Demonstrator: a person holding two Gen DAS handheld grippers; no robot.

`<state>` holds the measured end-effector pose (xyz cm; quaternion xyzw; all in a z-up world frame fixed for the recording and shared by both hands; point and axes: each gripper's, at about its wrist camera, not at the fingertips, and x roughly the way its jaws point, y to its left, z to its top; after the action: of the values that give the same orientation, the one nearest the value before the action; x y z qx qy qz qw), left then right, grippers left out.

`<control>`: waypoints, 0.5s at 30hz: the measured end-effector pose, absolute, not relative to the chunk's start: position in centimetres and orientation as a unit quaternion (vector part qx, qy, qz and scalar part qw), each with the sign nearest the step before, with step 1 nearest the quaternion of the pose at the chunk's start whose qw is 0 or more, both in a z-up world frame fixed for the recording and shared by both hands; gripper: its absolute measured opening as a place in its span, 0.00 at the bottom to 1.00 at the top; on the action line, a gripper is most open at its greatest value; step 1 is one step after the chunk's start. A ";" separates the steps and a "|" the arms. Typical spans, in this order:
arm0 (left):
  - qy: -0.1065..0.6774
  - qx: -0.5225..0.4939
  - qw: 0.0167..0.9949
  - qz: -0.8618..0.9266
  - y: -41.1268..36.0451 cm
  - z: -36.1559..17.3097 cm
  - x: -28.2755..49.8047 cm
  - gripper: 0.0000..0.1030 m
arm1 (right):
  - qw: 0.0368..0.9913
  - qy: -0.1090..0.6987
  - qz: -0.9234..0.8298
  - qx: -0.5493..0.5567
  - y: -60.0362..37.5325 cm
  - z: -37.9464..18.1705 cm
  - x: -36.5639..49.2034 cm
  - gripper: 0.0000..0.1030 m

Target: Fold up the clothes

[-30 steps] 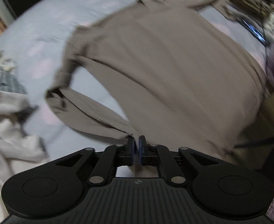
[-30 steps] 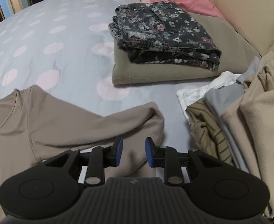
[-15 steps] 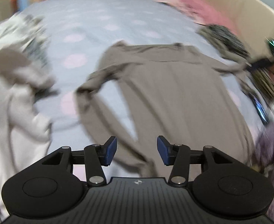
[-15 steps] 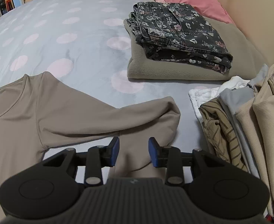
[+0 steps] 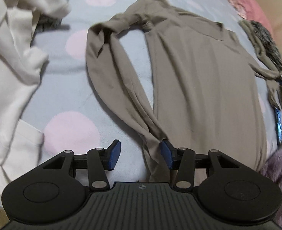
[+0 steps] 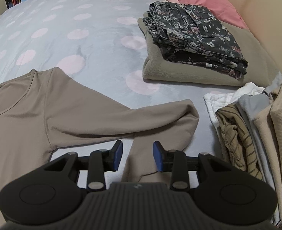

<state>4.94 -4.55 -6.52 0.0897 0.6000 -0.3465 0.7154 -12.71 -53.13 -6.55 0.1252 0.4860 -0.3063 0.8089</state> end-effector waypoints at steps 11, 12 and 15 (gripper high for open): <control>0.466 0.140 0.836 -0.253 -3.0 1.8 6.7 0.01 | 0.804 0.486 -0.313 0.141 -53.5 -6.8 -13.4 0.37; 0.444 0.143 0.852 -0.238 -2.5 3.2 7.0 0.01 | 0.803 0.486 -0.314 0.144 -53.6 -6.8 -13.5 0.37; 0.372 0.162 0.891 -0.202 -1.9 7.5 7.1 0.01 | 0.805 0.484 -0.312 0.143 -53.6 -6.7 -13.4 0.37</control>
<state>7.10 -1.94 7.48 0.1620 0.3725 -0.2020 0.8912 -13.36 -53.57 -6.69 0.1435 0.4836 -0.3123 0.8050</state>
